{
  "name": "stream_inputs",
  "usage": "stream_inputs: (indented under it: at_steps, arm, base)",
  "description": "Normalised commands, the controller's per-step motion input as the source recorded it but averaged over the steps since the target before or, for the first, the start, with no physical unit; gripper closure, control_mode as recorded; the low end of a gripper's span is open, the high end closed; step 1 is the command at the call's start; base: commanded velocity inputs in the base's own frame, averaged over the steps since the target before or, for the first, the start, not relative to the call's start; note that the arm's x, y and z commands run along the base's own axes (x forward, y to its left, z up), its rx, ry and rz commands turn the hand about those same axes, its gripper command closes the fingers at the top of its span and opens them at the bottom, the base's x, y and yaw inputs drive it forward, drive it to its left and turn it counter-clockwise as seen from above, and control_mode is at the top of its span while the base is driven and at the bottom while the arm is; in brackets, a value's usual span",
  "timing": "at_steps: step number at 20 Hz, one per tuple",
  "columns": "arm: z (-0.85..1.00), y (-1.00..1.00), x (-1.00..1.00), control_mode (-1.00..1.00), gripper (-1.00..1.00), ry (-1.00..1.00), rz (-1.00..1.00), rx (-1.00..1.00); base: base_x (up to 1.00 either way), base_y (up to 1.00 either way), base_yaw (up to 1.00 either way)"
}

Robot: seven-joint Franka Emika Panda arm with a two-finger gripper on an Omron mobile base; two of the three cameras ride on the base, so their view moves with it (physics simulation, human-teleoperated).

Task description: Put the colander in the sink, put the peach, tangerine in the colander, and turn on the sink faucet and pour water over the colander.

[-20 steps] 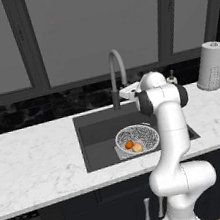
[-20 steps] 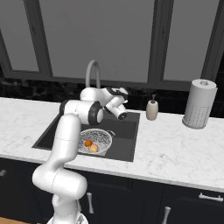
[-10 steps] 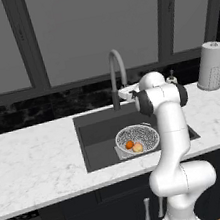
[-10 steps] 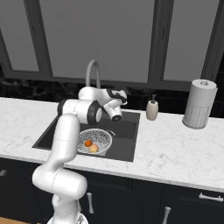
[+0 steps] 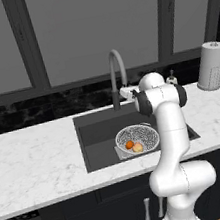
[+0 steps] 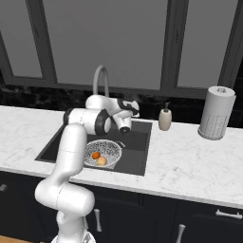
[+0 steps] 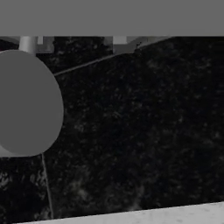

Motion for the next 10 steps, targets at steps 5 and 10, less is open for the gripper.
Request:
stream_inputs:
  at_steps: [5, 10]
  arm:
    - [0.00, -1.00, 0.40, -1.00, 1.00, 0.07, -0.03, 0.25]
    - [0.00, -1.00, 0.44, -1.00, 1.00, 0.09, -0.03, 0.22]
  base:
    - [0.00, 0.00, 0.00]
    - [0.00, 0.00, 0.00]
